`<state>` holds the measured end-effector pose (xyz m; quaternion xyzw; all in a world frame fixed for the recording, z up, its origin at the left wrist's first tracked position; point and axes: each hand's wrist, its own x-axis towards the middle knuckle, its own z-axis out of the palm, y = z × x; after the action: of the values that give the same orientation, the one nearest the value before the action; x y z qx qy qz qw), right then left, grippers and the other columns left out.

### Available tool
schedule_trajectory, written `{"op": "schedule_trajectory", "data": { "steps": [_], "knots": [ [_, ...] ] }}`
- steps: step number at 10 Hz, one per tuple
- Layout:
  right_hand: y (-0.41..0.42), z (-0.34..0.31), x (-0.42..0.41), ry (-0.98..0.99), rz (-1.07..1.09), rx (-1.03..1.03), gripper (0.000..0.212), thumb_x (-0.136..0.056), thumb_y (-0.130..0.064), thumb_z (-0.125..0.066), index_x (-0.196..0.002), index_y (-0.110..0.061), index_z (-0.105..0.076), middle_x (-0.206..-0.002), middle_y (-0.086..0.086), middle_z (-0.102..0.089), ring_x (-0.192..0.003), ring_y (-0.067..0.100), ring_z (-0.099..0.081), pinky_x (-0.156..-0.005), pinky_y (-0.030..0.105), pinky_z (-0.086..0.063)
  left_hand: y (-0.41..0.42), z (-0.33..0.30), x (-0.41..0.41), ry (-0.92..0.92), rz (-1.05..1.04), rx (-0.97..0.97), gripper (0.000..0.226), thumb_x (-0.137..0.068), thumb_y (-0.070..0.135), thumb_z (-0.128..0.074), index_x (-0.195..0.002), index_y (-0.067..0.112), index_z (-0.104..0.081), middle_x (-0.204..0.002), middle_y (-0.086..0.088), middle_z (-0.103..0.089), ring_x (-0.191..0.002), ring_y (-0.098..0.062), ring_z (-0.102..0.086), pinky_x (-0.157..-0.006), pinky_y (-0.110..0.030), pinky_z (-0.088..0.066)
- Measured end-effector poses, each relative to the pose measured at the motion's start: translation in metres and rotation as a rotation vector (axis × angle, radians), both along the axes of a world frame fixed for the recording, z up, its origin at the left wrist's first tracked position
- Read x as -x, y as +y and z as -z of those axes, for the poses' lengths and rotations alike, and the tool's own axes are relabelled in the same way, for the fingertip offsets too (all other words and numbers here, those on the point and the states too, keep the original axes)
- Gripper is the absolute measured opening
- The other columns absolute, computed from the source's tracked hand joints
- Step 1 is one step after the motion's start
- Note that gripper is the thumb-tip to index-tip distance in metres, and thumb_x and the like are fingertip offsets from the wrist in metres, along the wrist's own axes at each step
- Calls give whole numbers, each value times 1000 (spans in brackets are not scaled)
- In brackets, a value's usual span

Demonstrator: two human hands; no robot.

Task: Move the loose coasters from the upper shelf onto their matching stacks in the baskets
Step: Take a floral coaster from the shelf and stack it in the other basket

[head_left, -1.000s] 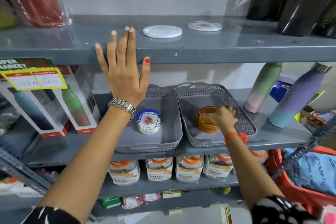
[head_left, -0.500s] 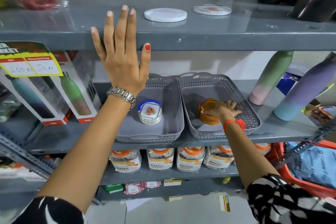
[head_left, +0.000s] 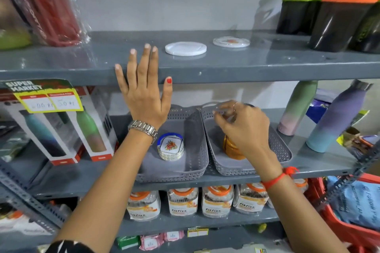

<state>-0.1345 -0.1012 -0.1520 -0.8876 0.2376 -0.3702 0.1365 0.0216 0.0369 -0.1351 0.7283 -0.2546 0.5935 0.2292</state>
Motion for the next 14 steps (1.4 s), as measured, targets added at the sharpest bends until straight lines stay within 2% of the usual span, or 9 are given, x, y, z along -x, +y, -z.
{"op": "schedule_trajectory", "data": {
  "steps": [1, 2, 5, 7, 8, 9, 10, 12, 14],
  "knots": [
    [25, -49, 10, -387, -85, 5, 22, -76, -46, -63, -76, -26, -72, -54, -11, -64, -56, 16, -66, -58, 31, -54, 1, -2, 1, 26, 7, -5, 54, -97, 41, -23, -142, 13, -30, -144, -6, -40, -136, -25, -25, -116, -40, 1],
    [31, -97, 1, -434, -64, 46, 23, -75, -48, -66, -79, -25, -71, -58, -14, -64, -68, 17, -69, -63, 29, -50, 3, -3, 3, 40, 6, -25, 54, -97, 41, -25, -141, 11, -33, -143, -7, -40, -136, -25, -26, -116, -41, 0],
    [0, -155, -79, 325, -33, 66, 89, -63, -81, -59, -108, -5, -60, -124, 17, -55, -121, 37, -42, -92, 43, -41, 4, -5, 10, 121, 34, -46, 54, -97, 42, -23, -141, 12, -29, -144, -6, -39, -136, -25, -27, -116, -42, -2],
    [-4, -154, -95, 544, -141, 1, 73, -66, -80, -57, -92, -12, -56, -119, 14, -60, -122, 35, -43, -99, 39, -34, 6, -7, 12, 127, 42, -52, 53, -97, 42, -22, -140, 12, -30, -143, -7, -41, -135, -25, -27, -116, -42, -3],
    [-6, -152, -100, 525, -142, -38, 80, -63, -83, -57, -100, -12, -58, -121, 14, -59, -123, 35, -40, -100, 41, -36, 5, -7, 12, 130, 47, -49, 53, -97, 42, -23, -140, 11, -31, -142, -7, -41, -135, -25, -28, -116, -42, -3],
    [-6, -149, -102, 464, -117, -63, 70, -58, -83, -60, -71, -16, -47, -116, 11, -61, -121, 33, -44, -102, 45, -40, 4, -7, 12, 132, 51, -46, 53, -98, 42, -22, -140, 12, -32, -142, -7, -42, -135, -25, -28, -116, -42, -3],
    [-4, -146, -102, 405, -106, -75, 69, -56, -81, -64, -70, -16, -45, -117, 11, -60, -121, 33, -44, -100, 45, -42, 4, -7, 12, 135, 51, -42, 52, -98, 42, -22, -139, 12, -33, -141, -7, -42, -135, -25, -29, -116, -42, -4],
    [8, -150, -84, 190, -32, -16, 94, -51, -78, -68, -114, -9, -59, -124, 11, -50, -121, 32, -36, -97, 50, -35, 5, -7, 11, 111, 39, -49, 52, -98, 42, -21, -139, 12, -33, -140, -8, -44, -134, -25, -30, -116, -42, -4],
    [26, -149, -40, -184, 27, 98, 102, -47, -81, -67, -127, -20, -53, -124, 5, -48, -119, 29, -38, -93, 45, -35, 3, -5, 7, 88, 57, -22, 52, -97, 41, -22, -138, 12, -35, -140, -8, -44, -134, -26, -31, -116, -43, -4]
  ]
}}
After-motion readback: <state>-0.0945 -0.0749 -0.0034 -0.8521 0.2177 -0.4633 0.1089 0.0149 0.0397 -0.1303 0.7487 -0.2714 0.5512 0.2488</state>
